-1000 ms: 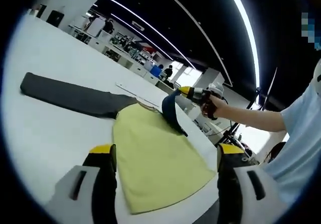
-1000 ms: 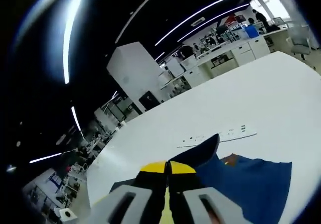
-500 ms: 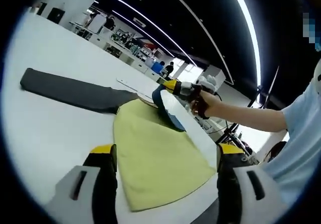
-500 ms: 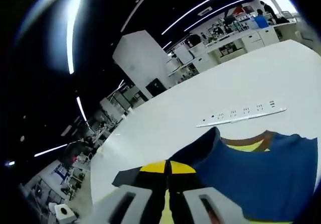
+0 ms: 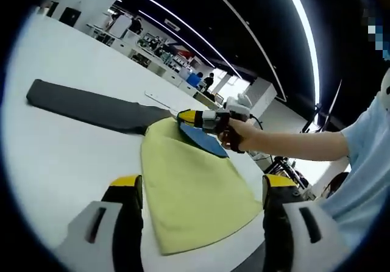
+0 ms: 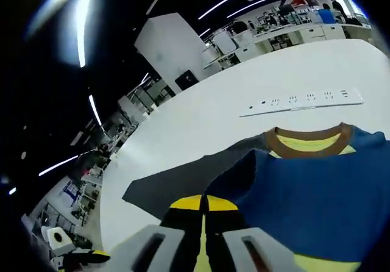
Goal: Fold the garment on the visible template until the final outline fits inside the template.
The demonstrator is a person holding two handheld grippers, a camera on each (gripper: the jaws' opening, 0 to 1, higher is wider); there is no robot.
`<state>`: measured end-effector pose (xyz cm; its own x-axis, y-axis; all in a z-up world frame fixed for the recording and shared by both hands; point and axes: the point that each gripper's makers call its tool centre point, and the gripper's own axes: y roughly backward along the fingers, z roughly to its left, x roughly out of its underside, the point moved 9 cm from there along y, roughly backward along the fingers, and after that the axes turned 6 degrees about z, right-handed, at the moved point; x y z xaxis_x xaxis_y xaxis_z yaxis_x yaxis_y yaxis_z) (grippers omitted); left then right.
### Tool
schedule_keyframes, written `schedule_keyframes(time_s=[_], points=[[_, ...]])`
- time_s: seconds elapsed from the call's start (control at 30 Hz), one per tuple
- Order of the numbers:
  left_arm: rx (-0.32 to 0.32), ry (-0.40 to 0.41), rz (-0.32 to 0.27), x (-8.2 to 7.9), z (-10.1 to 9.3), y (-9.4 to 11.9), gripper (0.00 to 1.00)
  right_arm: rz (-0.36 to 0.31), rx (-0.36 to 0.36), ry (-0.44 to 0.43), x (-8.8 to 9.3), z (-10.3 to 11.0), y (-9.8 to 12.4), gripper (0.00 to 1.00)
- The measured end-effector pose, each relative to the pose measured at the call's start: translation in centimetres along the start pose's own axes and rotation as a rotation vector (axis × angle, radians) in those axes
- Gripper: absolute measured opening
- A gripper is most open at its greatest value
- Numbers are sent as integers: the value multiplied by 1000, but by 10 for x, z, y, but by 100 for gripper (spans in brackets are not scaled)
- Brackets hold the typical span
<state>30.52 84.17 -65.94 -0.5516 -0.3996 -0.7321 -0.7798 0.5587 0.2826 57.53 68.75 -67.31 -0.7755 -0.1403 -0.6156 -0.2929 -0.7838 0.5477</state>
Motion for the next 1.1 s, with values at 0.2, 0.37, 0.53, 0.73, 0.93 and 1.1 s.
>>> schedule_keyframes(time_s=[0.2,0.37,0.53,0.73,0.93,1.1], points=[[-5,4,10,2,2,-1,78,0,-2,9,-3,-1,-9,0],[-8,8,16,3,2,-1,78,6,-13,2,0,1,-16,0],[-10,13,15,4,3,-1,78,32,-11,61,11,4,-22,0],[-14,16,14,4,4,0,78,48,-8,88,14,-2,-27,0],[-12,15,21,6,3,-1,78,33,-25,183,12,3,-26,0],[-12,15,20,5,3,-1,78,16,-41,199,11,7,-23,9]])
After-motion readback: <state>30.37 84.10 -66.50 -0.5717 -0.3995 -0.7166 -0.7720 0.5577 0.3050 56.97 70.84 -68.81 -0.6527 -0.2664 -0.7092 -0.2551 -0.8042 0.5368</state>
